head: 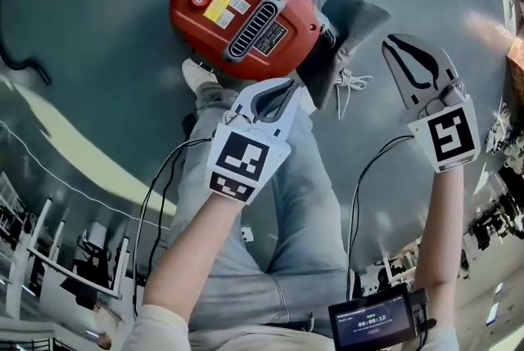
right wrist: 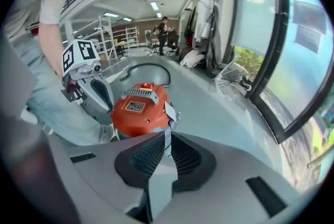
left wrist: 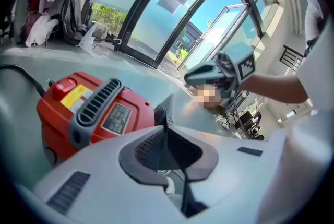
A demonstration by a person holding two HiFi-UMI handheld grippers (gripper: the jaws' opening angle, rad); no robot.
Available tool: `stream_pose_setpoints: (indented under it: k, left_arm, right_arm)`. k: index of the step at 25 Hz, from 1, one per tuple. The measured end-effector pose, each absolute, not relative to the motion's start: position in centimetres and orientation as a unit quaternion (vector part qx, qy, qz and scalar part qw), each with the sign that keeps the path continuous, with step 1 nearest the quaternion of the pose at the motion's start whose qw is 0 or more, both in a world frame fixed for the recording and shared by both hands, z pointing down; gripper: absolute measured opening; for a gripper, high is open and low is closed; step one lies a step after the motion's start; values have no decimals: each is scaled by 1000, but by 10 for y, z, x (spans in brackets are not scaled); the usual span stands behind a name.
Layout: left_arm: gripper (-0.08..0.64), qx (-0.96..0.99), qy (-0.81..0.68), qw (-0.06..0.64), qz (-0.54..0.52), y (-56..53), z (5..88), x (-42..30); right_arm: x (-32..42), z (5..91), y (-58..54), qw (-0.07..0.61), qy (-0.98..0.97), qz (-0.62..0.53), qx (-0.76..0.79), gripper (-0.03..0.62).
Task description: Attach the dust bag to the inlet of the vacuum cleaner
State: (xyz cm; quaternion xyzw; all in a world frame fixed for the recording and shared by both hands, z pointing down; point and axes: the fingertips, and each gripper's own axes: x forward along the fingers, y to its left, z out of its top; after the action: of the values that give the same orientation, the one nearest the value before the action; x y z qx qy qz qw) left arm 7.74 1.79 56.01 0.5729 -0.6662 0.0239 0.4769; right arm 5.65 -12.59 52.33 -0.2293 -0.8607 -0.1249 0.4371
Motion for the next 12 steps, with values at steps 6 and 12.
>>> stream_pose_setpoints:
  k: [6, 12]
  left_arm:
    - [12, 607, -667, 431, 41, 17, 477, 40]
    - [12, 646, -657, 388, 25, -5, 376, 33]
  right_arm:
    - [85, 444, -123, 372, -920, -1, -127, 20]
    - [114, 361, -122, 309, -946, 81, -53, 21]
